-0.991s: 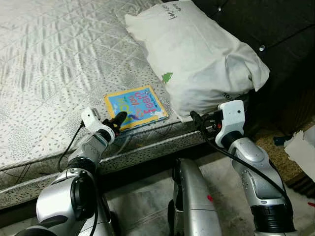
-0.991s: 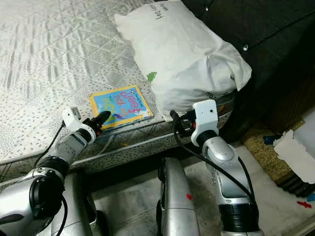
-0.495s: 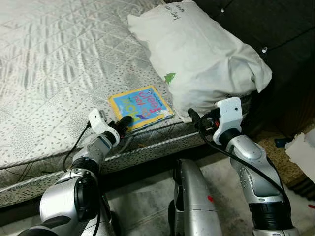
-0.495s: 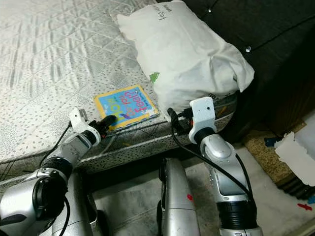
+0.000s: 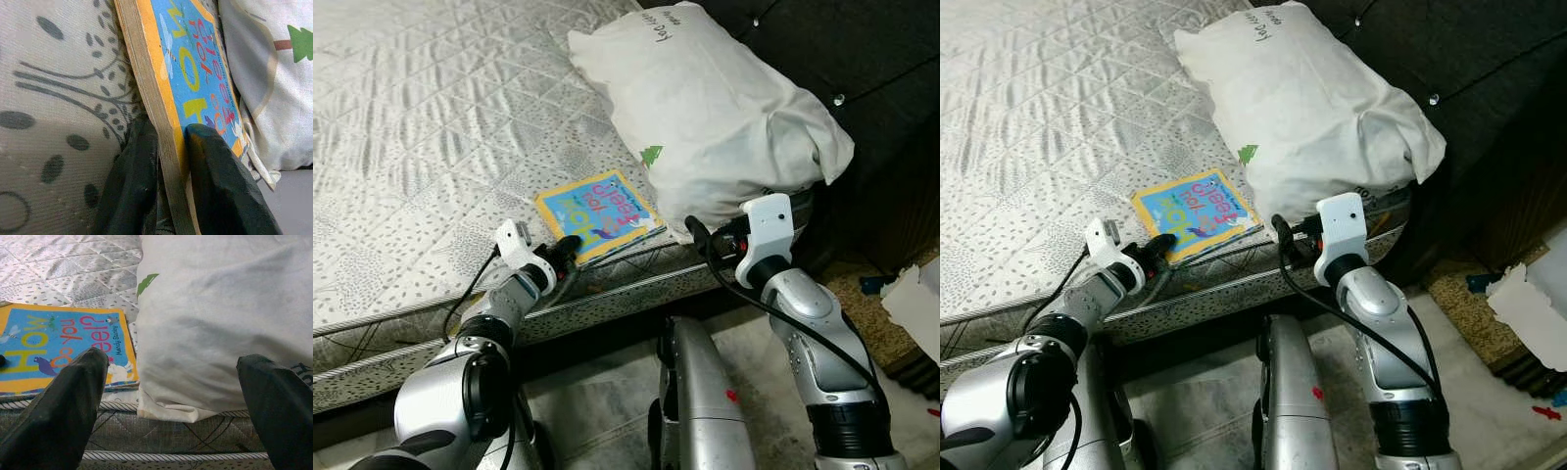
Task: Clean up the room
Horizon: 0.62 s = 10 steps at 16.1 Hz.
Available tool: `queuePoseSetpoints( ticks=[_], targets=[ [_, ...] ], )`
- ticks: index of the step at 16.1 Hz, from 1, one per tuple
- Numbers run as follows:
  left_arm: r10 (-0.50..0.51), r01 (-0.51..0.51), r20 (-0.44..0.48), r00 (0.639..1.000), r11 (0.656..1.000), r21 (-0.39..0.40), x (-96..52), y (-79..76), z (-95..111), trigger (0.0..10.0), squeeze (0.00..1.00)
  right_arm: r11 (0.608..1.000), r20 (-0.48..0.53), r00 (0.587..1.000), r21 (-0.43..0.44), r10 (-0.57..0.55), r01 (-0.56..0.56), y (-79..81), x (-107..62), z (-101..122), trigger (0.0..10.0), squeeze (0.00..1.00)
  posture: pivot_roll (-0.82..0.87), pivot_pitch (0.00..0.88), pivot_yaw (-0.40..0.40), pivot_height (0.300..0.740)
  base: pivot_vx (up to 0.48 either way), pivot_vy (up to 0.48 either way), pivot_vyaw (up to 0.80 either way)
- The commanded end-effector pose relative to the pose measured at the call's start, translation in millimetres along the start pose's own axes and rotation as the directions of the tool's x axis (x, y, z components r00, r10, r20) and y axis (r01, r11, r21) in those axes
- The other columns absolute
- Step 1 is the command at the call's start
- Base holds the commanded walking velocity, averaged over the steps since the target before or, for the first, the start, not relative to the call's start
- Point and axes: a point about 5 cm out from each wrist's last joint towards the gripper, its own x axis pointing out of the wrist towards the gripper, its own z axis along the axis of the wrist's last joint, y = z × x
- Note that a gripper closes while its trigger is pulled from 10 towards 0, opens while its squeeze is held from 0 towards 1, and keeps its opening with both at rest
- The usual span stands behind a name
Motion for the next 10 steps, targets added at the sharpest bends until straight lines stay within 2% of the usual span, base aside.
queuePoseSetpoints(
  ticks=[1, 2, 3, 6, 7, 10],
  targets=[
    [0.052, -0.051, -0.101, 0.994, 0.999, 0.009, -1.3, 5.4, -26, 0.0, 0.00, 1.000, 0.005, 1.000, -0.008, 0.003, -0.003, 1.5, 2.0, 1, 10.0, 0.00, -0.30, 0.070, -0.068, 0.479, 0.000, 0.000, 0.00],
    [0.053, -0.052, -0.089, 0.995, 0.998, 0.019, -1.2, 5.3, -24, 0.0, 0.00, 1.000, 0.006, 1.000, -0.006, 0.003, -0.003, 2.4, 2.7, 1, 10.0, 0.00, -0.29, 0.067, -0.066, 0.479, 0.000, 0.000, 0.00],
    [0.059, -0.053, -0.067, 0.996, 0.995, 0.082, 0.0, 3.8, -19, 0.0, 0.00, 1.000, 0.010, 1.000, 0.000, 0.005, -0.005, 5.4, 4.7, 1, 10.0, 0.00, -0.28, 0.063, -0.061, 0.479, 0.000, 0.000, 0.00],
    [0.064, -0.061, -0.018, 0.998, 0.986, 0.156, 1.8, 0.5, -11, 0.0, 0.00, 1.000, 0.021, 1.000, 0.013, 0.008, -0.008, 10.6, 8.3, 0, 10.0, 0.00, -0.25, 0.050, -0.050, 0.479, 0.000, 0.000, 0.00],
    [0.087, -0.096, 0.054, 0.995, 0.975, 0.200, 2.0, -0.9, -2, 0.0, 0.00, 0.999, 0.033, 0.999, 0.033, 0.006, -0.007, 15.3, 12.9, 0, 10.0, 0.00, -0.22, 0.039, -0.038, 0.479, 0.000, 0.000, 0.00],
    [0.168, -0.209, 0.173, 0.970, 0.945, 0.251, -5.1, 8.3, 10, 0.0, 0.00, 0.997, 0.050, 0.999, 0.074, 0.002, -0.006, 25.1, 21.6, -2, 10.0, 0.00, -0.16, 0.007, -0.012, 0.479, 0.000, 0.000, 0.00]
  ],
)
